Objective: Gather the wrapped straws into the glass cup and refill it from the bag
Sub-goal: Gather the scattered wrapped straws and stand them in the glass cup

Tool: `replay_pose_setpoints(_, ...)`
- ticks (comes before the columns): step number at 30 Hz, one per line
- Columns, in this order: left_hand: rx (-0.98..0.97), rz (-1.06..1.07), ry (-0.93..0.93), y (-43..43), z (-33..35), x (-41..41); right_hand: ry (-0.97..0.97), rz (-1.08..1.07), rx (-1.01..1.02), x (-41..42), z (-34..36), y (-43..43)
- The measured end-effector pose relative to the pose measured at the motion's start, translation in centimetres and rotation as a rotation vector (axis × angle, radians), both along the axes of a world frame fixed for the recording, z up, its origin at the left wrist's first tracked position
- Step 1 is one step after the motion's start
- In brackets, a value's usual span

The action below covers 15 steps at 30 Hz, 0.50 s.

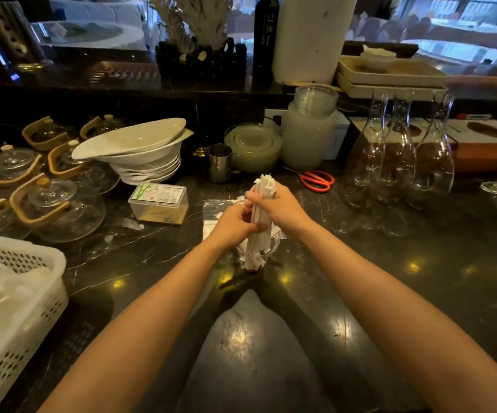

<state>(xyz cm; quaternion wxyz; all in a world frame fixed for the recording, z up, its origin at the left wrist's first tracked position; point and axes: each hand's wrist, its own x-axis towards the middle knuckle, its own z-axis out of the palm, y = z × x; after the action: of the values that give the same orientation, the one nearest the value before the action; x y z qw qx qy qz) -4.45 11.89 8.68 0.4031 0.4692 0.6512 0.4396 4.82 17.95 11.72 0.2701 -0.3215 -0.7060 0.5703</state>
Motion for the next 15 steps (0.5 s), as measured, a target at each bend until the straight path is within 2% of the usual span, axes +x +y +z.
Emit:
replay_pose_setpoints(6,0.027,0.061,-0.016,0.4,-0.6,-0.2,-0.143,0.022,0.13,0.5,-1.5,1.1)
replay_pose_setpoints(15,0.114,0.076,0.199,0.8,0.3,-0.8,-0.23,0.131,0.104,1.2,-1.8,2.0)
